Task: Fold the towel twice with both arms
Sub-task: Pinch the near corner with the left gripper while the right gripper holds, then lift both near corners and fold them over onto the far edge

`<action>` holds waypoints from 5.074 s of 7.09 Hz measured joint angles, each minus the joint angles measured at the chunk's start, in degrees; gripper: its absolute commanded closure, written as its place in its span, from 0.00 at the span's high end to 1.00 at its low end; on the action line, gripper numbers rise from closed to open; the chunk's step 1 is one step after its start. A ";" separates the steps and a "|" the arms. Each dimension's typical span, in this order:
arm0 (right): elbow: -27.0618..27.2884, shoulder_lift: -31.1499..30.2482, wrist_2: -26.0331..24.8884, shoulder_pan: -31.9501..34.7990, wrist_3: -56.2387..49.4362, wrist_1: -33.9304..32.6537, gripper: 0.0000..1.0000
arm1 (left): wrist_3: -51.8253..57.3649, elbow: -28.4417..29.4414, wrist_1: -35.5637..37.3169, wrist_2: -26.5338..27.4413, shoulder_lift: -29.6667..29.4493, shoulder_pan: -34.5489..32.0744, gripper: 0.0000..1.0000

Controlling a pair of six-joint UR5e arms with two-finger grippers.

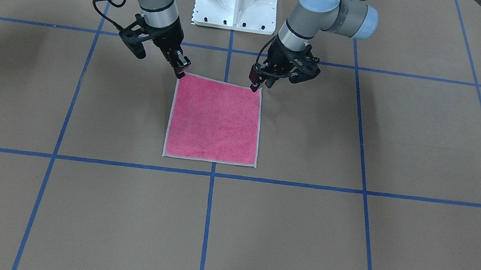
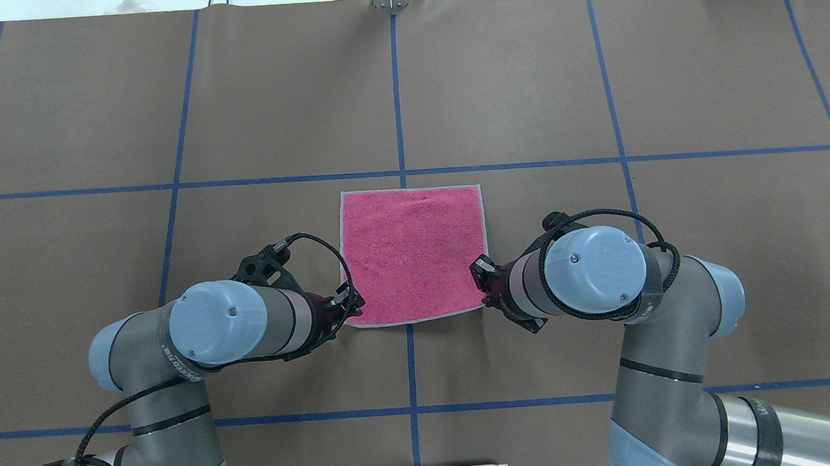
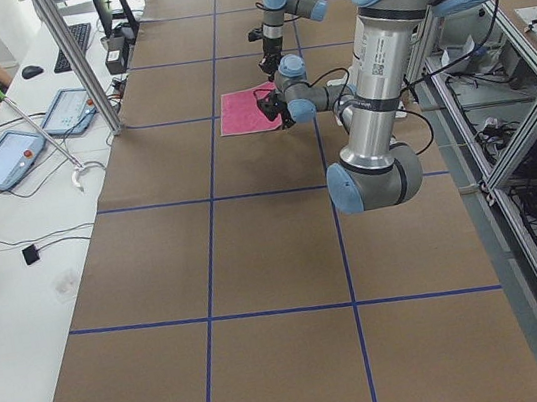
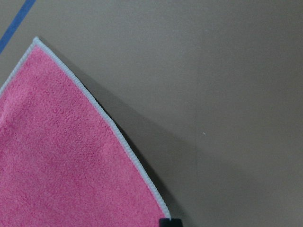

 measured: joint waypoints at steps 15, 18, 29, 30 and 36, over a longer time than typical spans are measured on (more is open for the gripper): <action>0.14 -0.21 0.42 0.34 -0.06 0.00 0.00 | -0.13 -0.63 0.03 0.11 -0.12 0.57 0.00; 0.40 -0.58 1.62 0.91 -0.10 0.04 0.00 | -0.73 -1.10 0.05 0.10 -0.59 0.55 0.00; -5.12 4.19 6.70 10.76 -4.47 0.31 0.00 | -3.08 5.85 0.50 -0.14 -8.86 -7.03 0.00; -6.82 5.40 6.75 11.33 -5.11 0.34 0.00 | -2.31 7.24 0.32 -0.16 -9.54 -7.92 0.00; -15.19 10.30 7.81 13.12 -7.33 0.85 0.00 | -0.53 12.65 0.01 -0.18 -12.49 -11.74 0.00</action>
